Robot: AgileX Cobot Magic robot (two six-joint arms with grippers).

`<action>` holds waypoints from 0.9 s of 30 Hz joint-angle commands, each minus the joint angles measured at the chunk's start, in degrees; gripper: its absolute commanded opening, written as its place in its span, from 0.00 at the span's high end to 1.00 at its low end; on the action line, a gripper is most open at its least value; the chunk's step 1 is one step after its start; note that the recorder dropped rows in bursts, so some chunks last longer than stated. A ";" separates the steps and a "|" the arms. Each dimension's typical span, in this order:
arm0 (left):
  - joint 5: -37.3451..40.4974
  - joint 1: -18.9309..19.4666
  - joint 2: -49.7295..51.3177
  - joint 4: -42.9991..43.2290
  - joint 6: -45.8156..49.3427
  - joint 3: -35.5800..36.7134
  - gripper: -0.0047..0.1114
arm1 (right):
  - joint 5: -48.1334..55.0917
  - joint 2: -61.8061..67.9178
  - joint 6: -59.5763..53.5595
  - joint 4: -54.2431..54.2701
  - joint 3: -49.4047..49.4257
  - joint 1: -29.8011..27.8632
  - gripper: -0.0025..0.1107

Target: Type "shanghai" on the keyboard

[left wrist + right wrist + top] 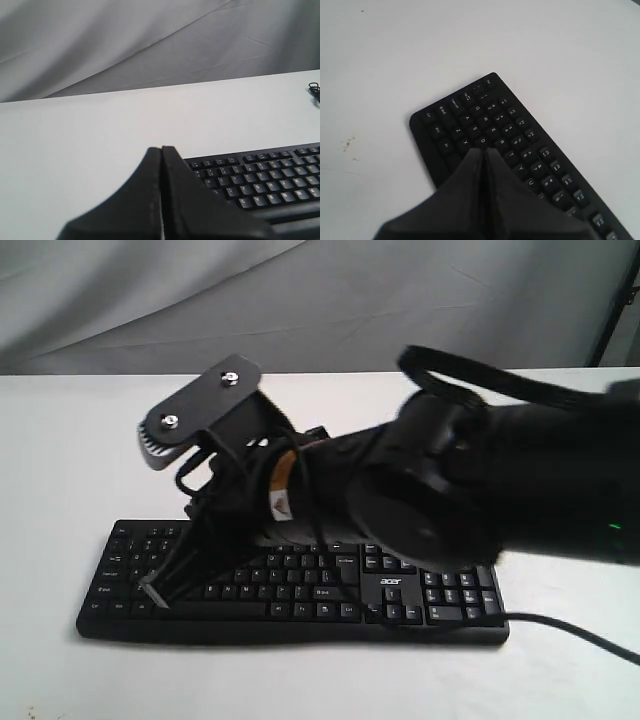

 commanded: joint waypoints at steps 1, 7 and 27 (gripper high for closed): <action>-0.28 -0.23 -0.20 0.04 -0.16 0.25 0.96 | 6.94 8.05 -9.21 2.67 -10.86 1.26 0.98; -0.28 -0.23 -0.20 0.04 -0.16 0.25 0.96 | 17.94 16.39 -20.61 17.77 -21.26 1.14 0.98; -0.28 -0.23 -0.20 0.04 -0.16 0.25 0.96 | 10.60 26.80 -25.44 20.31 -27.57 -1.61 0.98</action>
